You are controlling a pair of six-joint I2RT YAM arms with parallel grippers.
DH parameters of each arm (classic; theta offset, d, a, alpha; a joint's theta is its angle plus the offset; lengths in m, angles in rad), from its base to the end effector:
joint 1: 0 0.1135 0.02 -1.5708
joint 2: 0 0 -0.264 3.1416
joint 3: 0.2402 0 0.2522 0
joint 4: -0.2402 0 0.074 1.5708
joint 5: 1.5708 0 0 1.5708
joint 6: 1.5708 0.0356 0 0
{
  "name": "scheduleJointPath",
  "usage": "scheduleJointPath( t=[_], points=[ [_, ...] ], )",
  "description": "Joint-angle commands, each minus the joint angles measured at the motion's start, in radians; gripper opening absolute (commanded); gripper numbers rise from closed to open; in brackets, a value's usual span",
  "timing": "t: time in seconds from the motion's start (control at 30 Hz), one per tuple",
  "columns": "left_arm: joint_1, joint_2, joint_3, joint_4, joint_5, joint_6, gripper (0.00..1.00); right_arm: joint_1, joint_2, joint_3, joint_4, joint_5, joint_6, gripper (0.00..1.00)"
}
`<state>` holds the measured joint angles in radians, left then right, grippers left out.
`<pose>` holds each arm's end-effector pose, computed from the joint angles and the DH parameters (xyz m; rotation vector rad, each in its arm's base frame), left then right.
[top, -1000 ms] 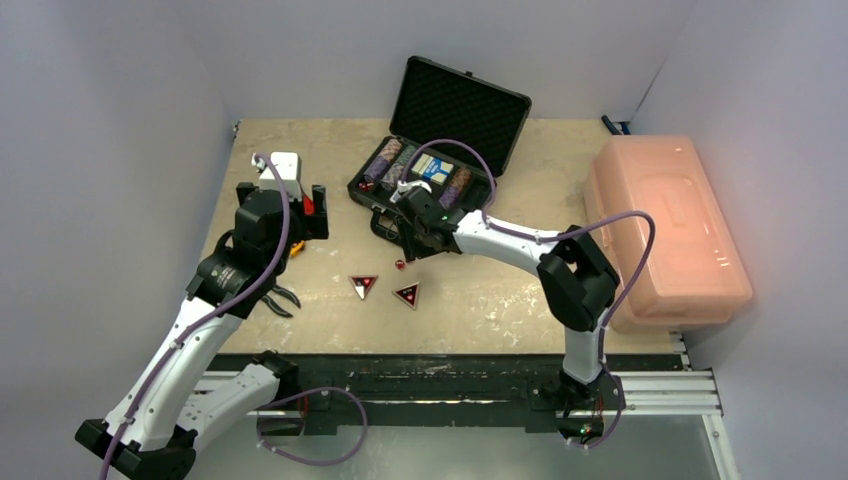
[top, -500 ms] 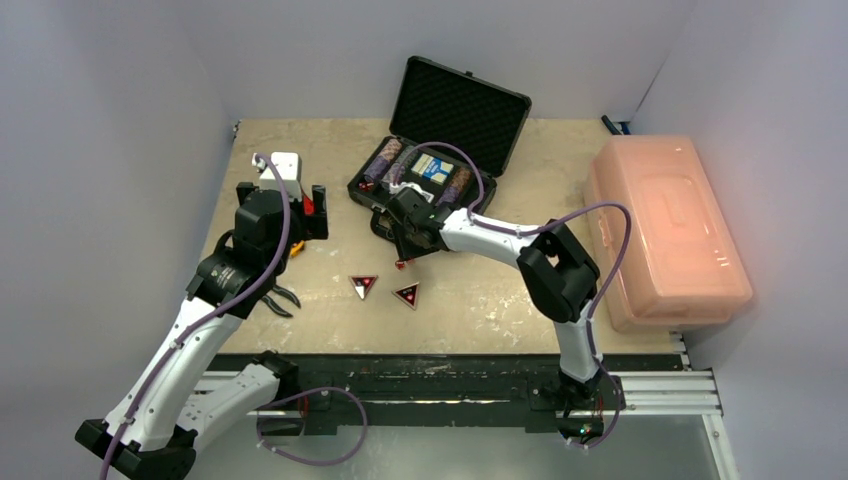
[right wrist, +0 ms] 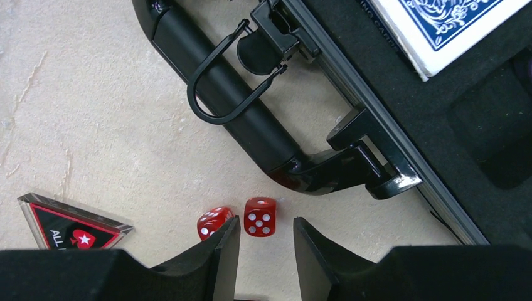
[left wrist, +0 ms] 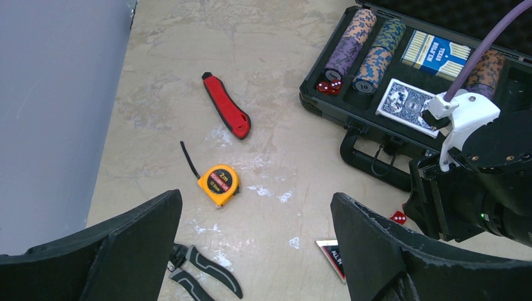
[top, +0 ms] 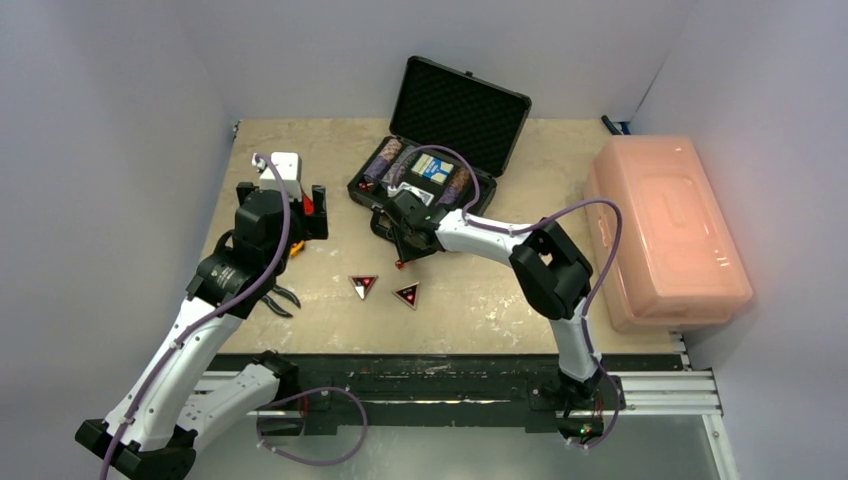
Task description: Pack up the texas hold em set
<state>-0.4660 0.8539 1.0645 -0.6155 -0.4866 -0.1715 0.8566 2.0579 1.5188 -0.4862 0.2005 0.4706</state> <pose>0.1598 -0.0617 0.3808 -0.0289 1.9266 0.0553 0.2943 0.3286 0.1794 -0.4239 2.5476 0.2402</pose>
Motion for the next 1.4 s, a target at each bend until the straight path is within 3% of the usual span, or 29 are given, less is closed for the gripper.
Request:
scheduleJointPath(
  t=[0.0,0.27,0.83,1.13,1.37],
  points=[
    [0.003,-0.01,-0.006,0.034,-0.014,0.019,0.89,0.006,0.007,0.042,-0.001,0.03,-0.003,0.41],
    [0.003,-0.008,-0.006,0.034,-0.014,0.02,0.89,0.01,0.02,0.047,0.002,0.028,-0.006,0.39],
    [0.003,-0.01,-0.006,0.035,-0.014,0.025,0.89,0.013,0.036,0.07,-0.013,0.035,-0.013,0.23],
    [0.003,-0.013,-0.008,0.035,-0.015,0.027,0.89,0.016,0.041,0.068,-0.024,0.033,-0.015,0.32],
    [0.003,-0.016,-0.007,0.035,-0.017,0.027,0.89,0.016,0.04,0.066,-0.025,0.032,-0.015,0.33]
  ],
)
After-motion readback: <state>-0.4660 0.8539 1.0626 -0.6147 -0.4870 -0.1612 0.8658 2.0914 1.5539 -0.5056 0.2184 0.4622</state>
